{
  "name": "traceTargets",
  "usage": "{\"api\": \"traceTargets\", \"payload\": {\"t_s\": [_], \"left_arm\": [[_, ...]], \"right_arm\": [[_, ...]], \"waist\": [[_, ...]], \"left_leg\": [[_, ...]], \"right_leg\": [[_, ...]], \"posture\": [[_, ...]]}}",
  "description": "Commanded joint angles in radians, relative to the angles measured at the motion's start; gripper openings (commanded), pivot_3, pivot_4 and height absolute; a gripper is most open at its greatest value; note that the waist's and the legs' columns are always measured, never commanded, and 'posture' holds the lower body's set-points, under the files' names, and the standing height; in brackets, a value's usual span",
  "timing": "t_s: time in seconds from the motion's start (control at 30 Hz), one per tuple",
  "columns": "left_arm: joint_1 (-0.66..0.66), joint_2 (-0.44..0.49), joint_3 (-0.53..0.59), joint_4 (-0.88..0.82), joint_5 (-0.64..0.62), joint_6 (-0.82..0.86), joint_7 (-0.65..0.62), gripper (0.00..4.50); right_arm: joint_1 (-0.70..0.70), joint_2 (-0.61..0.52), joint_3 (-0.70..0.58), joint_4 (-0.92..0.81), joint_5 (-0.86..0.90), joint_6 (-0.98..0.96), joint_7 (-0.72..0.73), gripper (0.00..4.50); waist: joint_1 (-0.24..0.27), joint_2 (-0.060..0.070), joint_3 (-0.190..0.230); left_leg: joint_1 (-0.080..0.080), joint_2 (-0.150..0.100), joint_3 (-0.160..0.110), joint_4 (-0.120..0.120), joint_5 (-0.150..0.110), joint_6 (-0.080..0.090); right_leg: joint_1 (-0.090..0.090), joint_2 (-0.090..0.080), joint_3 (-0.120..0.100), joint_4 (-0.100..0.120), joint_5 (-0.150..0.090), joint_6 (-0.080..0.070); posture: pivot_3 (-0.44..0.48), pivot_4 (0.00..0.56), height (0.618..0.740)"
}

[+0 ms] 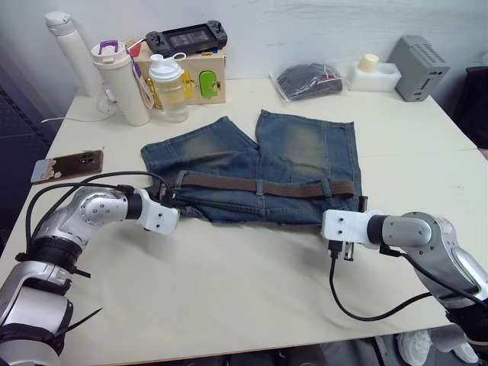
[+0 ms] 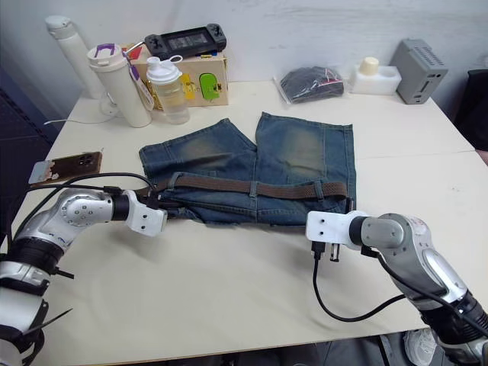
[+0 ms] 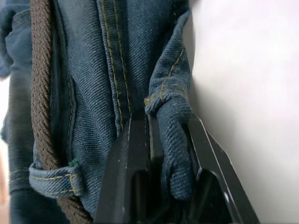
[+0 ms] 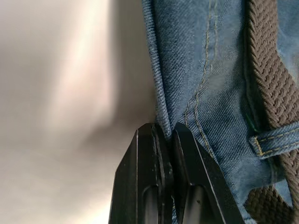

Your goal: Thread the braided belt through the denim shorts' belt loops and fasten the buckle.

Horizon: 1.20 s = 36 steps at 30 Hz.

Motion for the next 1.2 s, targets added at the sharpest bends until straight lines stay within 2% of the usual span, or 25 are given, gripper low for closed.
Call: {"api": "traceTargets", "payload": {"t_s": [0.03,0.17,0.4,0.63,1.03,1.2], "left_arm": [[0.044,0.06,0.02,0.103,-0.013,0.01,-0.062,0.2],[0.106,0.056,0.036,0.02,-0.107,0.02,-0.135,0.2],[0.257,0.055,0.086,-0.255,-0.258,0.178,-0.245,0.2],[0.297,0.056,0.112,-0.316,-0.225,0.232,-0.24,0.2],[0.294,0.079,0.113,-0.257,-0.135,0.181,-0.205,0.2],[0.302,0.082,0.115,-0.26,-0.14,0.179,-0.2,0.2]], "right_arm": [[0.009,-0.004,0.008,0.004,-0.072,0.075,-0.051,0.02],[0.019,-0.034,0.015,0.062,-0.101,0.035,-0.098,0.02],[-0.009,-0.043,0.017,0.174,-0.136,-0.049,-0.176,0.02],[-0.009,-0.025,0.022,0.181,-0.114,-0.065,-0.163,0.02],[0.073,-0.047,0.044,0.039,-0.082,0.033,-0.051,0.02],[0.078,-0.031,0.046,0.044,-0.101,0.045,-0.075,0.02]], "waist": [[-0.003,0.0,0.0],[-0.011,0.0,0.0],[-0.01,0.0,0.0],[-0.008,0.0,0.0],[-0.006,0.0,0.0],[-0.007,0.0,-0.001]], "left_leg": [[0.0,0.001,0.0,0.0,0.0,0.0],[0.0,0.001,0.0,-0.001,0.0,0.0],[0.0,0.0,0.0,0.0,0.0,0.0],[0.0,0.0,0.0,0.0,0.0,0.0],[0.0,0.001,0.0,0.0,0.0,0.0],[0.001,0.001,-0.001,-0.001,-0.001,0.0]], "right_leg": [[0.0,0.0,0.0,0.0,0.0,0.0],[-0.001,0.0,-0.001,0.005,0.0,0.0],[0.0,-0.001,-0.002,0.004,0.0,0.0],[0.0,0.0,-0.002,0.004,0.0,0.0],[0.0,0.0,-0.002,0.003,0.0,0.0],[0.0,0.0,-0.002,0.001,0.0,-0.001]], "posture": [[0.0,0.15,0.682],[0.0,0.15,0.682],[0.0,0.15,0.682],[0.0,0.15,0.682],[0.0,0.15,0.682],[0.0,0.15,0.682]]}}
